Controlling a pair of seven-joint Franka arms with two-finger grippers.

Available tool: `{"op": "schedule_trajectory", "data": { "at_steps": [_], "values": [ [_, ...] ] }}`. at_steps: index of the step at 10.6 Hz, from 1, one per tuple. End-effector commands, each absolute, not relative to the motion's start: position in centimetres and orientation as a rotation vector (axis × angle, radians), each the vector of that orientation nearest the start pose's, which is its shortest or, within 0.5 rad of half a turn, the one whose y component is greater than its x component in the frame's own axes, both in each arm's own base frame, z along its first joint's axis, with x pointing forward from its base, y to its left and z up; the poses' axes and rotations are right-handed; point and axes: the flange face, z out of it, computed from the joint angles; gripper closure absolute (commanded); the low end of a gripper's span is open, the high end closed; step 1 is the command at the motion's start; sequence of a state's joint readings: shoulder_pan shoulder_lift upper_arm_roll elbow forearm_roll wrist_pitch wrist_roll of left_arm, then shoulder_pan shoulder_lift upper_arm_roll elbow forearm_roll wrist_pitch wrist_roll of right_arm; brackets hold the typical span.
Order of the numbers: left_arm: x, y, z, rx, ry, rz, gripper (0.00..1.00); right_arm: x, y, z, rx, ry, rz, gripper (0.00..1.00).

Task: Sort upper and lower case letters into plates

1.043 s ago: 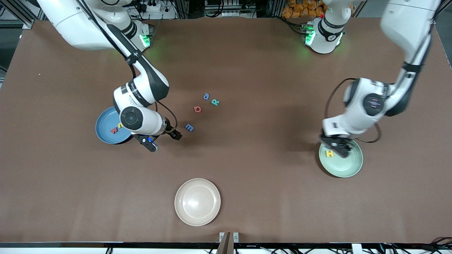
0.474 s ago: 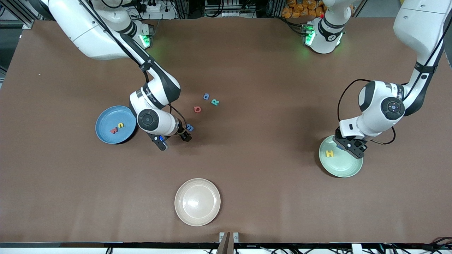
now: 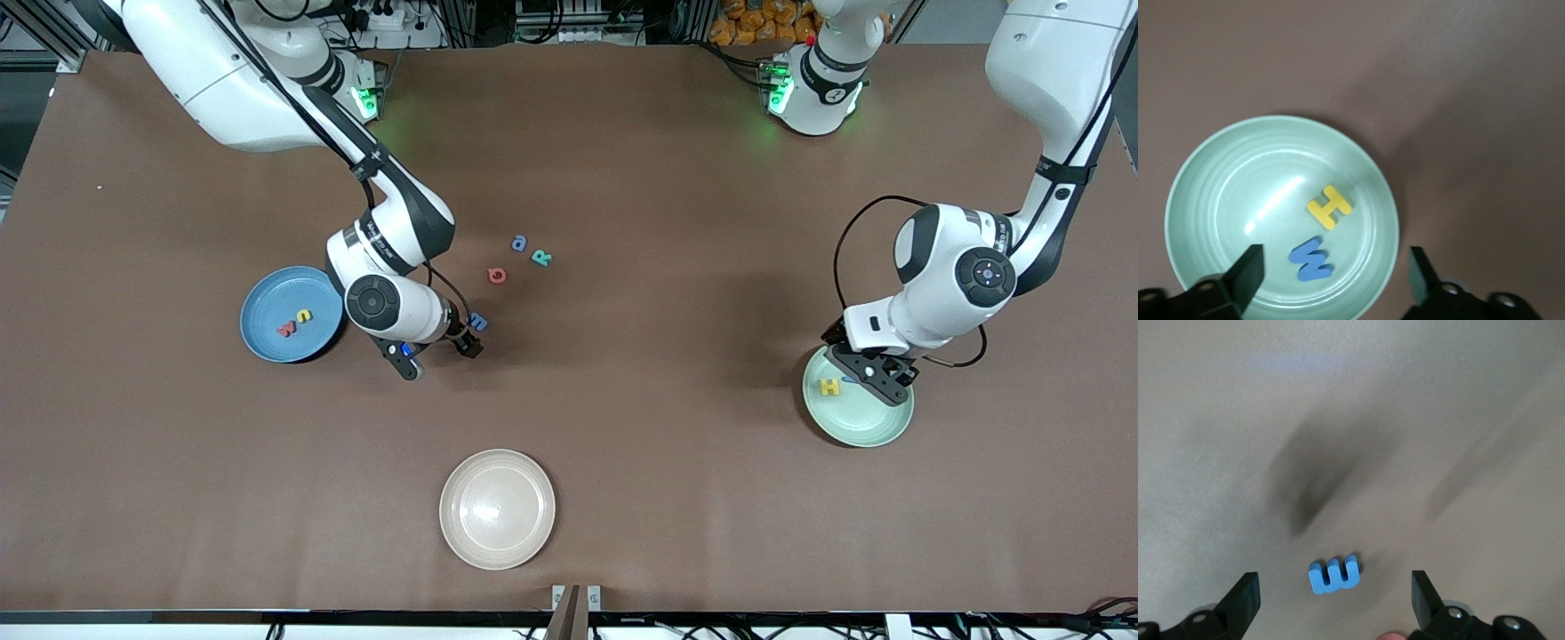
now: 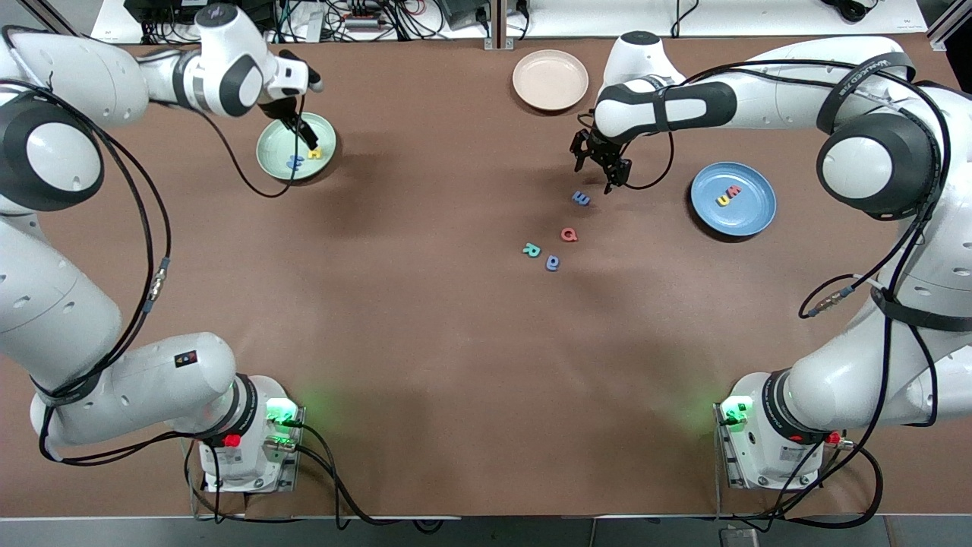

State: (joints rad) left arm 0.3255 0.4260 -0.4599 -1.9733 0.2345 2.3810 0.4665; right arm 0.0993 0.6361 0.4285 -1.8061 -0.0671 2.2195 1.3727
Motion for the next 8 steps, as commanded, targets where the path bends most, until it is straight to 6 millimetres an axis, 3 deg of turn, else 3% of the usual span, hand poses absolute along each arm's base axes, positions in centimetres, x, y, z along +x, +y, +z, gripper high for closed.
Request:
{"op": "schedule_trajectory", "data": {
  "at_steps": [1,3,6,8],
  "values": [
    [62.1,-9.7,31.9,-2.999,1.045,0.027,0.00,55.4,31.4,19.6,-2.852,1.300,0.396,0.00],
    [61.6,-14.4,34.5,-3.064,0.900,0.068,0.00,54.6,32.0,18.7,-2.862,1.286,0.408,0.00],
    [59.2,-22.0,36.3,-3.149,0.668,0.056,0.00,53.5,32.7,18.0,-2.873,1.265,0.406,0.00],
    [57.2,-26.0,36.9,-3.164,0.587,0.092,0.00,52.7,33.5,17.7,-2.863,1.261,0.361,0.00]
  ]
}}
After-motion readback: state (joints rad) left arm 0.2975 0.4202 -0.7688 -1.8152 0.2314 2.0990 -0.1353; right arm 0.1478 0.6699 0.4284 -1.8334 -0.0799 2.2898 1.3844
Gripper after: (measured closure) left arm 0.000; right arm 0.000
